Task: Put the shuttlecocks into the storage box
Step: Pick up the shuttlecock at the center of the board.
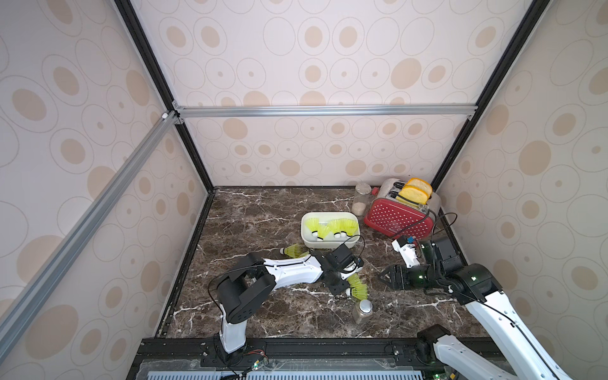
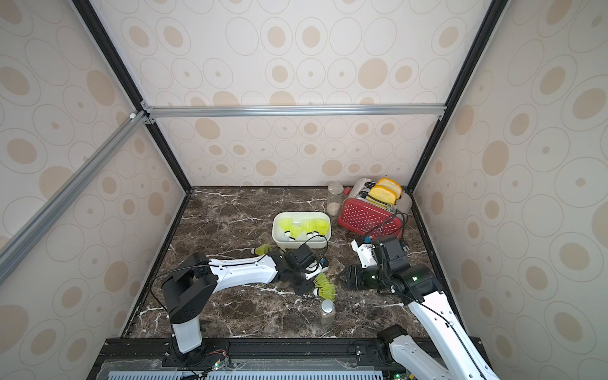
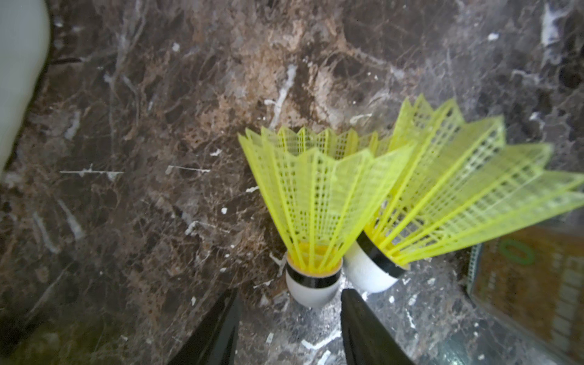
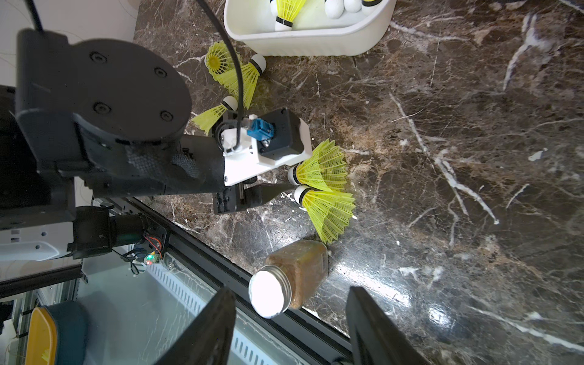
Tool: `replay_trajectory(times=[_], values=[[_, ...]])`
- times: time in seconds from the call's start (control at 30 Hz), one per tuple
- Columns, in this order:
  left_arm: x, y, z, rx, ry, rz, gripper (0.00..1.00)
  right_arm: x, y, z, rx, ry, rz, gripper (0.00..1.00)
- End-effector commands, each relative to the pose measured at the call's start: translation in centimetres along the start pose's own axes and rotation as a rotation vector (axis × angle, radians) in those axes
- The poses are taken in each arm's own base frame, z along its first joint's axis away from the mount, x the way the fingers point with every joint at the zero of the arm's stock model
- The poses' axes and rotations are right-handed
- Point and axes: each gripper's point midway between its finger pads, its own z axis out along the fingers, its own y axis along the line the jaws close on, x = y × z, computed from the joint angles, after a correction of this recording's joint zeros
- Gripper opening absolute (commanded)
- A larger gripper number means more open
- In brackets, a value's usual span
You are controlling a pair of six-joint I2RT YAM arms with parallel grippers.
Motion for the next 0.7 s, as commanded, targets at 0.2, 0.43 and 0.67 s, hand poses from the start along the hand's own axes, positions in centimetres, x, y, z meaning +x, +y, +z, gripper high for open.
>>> replay_trajectory(times=[0.2,0.43,0.67], values=[[-1.2,-0.4,1.2,-0.002,-0.004,0.042,0.53,0.0,0.0,-0.9,0.011,-0.013,0.013,0.62],[-1.9,-0.6,1.6,0.018,-0.024,0.04,0.48,0.5,-0.2,-0.9,0.018,-0.003,0.022,0.62],[-2.3,-0.7,2.1,0.024,-0.047,0.002,0.44,0.5,-0.3,-0.8,0.021,0.006,0.02,0.62]])
